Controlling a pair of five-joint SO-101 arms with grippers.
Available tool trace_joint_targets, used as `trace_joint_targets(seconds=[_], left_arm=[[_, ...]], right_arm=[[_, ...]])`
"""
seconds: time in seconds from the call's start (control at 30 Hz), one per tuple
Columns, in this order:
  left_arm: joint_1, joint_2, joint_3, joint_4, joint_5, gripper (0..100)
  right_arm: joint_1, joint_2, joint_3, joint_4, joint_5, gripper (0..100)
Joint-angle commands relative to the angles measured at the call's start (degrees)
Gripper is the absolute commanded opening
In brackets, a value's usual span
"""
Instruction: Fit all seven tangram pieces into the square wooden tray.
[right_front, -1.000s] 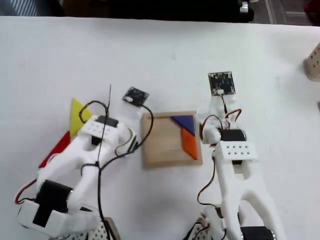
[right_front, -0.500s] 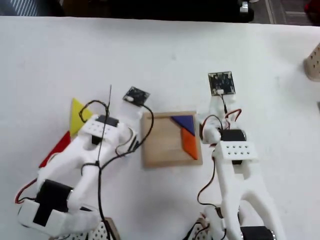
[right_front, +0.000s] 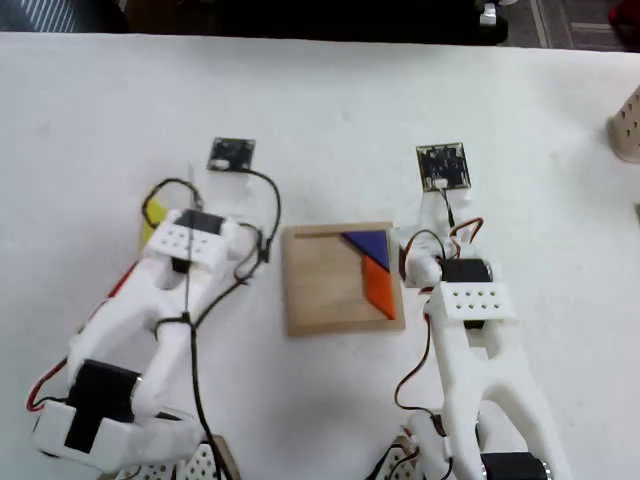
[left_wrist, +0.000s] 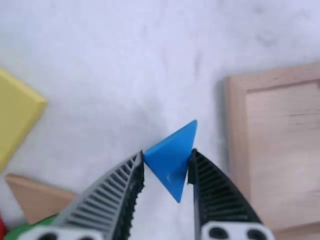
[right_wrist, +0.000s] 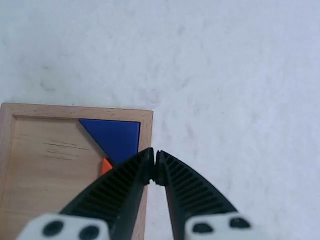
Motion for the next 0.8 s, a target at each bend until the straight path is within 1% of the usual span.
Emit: trace_joint_targets(seconds=[0.0, 0.1, 0.17, 0.23, 0.4, 0.47, 0.57, 0.63, 0.73, 0.77], left_arm=[[9.3, -0.8, -3.9, -1.1, 7.3, 14], [15.0, -0.5, -5.5, -1.7, 7.6, 14], [17.1, -0.3, -6.6, -2.5, 7.6, 14], [18.2, -0.2, -6.3, -5.7, 7.6, 14], [18.3, -0.1, -2.1, -13.5, 7.3, 15], [18.4, -0.1, -1.1, -14.9, 7.3, 19], [20.5, -0.1, 0.0, -14.9, 7.6, 29], [22.5, -0.1, 1.3, -14.6, 7.6, 34], [23.3, -0.7, 2.4, -14.5, 7.3, 34], [22.5, -0.8, 2.5, -14.3, 7.2, 33]], right_arm=[[-0.1, -2.2, -0.6, -1.5, 1.3, 1.8], [-0.1, -2.2, -0.6, -1.5, 1.3, 1.8], [-0.1, -2.2, -0.6, -1.5, 1.3, 1.8], [-0.1, -2.1, -0.6, -1.5, 1.3, 1.8], [-0.1, -2.1, -0.6, -1.5, 1.3, 1.8], [-0.1, -2.1, -0.6, -1.5, 1.3, 1.8], [-0.1, -2.1, -0.6, -1.5, 1.3, 1.8], [-0.1, -2.1, -0.6, -1.5, 1.3, 1.8], [-0.1, -2.1, -0.5, -1.5, 1.3, 1.8], [-0.1, -2.1, -0.5, -1.5, 1.3, 1.8]])
